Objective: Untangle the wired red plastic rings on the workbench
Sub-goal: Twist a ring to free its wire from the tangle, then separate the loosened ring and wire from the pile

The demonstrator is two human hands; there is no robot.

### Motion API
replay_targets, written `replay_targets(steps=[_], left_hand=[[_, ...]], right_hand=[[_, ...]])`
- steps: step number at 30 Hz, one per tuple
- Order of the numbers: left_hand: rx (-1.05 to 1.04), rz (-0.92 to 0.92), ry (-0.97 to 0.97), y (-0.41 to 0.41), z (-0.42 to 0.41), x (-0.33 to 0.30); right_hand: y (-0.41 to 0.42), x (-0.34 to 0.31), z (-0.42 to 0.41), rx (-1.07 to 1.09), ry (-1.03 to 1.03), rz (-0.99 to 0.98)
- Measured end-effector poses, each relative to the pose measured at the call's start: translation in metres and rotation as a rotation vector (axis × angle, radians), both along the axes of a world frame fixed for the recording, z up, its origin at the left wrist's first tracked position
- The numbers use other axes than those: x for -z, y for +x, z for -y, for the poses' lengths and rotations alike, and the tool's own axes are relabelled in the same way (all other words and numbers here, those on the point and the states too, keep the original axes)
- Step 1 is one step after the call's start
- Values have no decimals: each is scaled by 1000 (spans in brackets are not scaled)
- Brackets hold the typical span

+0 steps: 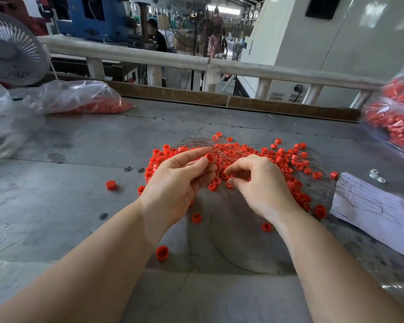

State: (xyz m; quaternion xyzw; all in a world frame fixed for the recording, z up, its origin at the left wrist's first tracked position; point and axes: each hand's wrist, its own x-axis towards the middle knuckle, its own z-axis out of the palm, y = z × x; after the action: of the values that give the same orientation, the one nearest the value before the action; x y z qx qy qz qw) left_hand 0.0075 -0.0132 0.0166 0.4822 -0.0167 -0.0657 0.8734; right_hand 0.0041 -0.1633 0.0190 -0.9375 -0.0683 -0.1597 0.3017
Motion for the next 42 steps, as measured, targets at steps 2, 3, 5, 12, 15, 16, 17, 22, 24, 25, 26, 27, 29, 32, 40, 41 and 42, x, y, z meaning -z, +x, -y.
replay_targets(steps=[2,3,5,12,15,16,17,22,24,25,26,27,29,32,40,41,42], left_hand=[[-2,-4,6,0,0,0],[-3,-7,7,0,0,0],[-4,-11,7,0,0,0],[-10,-26,3,0,1,-2],[-4,-26,5,0,1,-2],[-2,-24,6,0,2,-2],[-3,-23,8,0,2,-3],[-18,-19,26,2,4,-3],[-10,-9,26,2,4,-4],[-3,-6,25,2,4,-4],[5,-4,27,2,4,-5],[12,-2,31,2,4,-5],[20,3,37,2,5,-6],[22,16,46,3,4,-6],[34,189,461,2,6,0],[38,206,505,1,7,-1],[39,217,528,0,7,-1]], right_hand=[[-1,0,0,-36,-18,-13],[-1,0,-1,-51,-29,-21],[-2,-1,-1,-66,-52,-35],[-3,-11,6,-135,-153,-166],[-5,-13,5,-147,-215,-204],[-5,-14,4,-146,-238,-218],[-6,-14,4,-143,-261,-230],[-4,-14,3,-107,-247,-146],[-4,-14,3,-105,-228,-123],[-4,-13,2,-100,-221,-113],[-3,-12,3,-88,-207,-94],[-2,-10,3,-70,-182,-64],[0,-8,5,-18,-115,14],[4,-7,8,72,-19,122],[3,-9,4,39,46,237],[3,-9,3,16,50,244],[2,-10,2,-2,59,252]])
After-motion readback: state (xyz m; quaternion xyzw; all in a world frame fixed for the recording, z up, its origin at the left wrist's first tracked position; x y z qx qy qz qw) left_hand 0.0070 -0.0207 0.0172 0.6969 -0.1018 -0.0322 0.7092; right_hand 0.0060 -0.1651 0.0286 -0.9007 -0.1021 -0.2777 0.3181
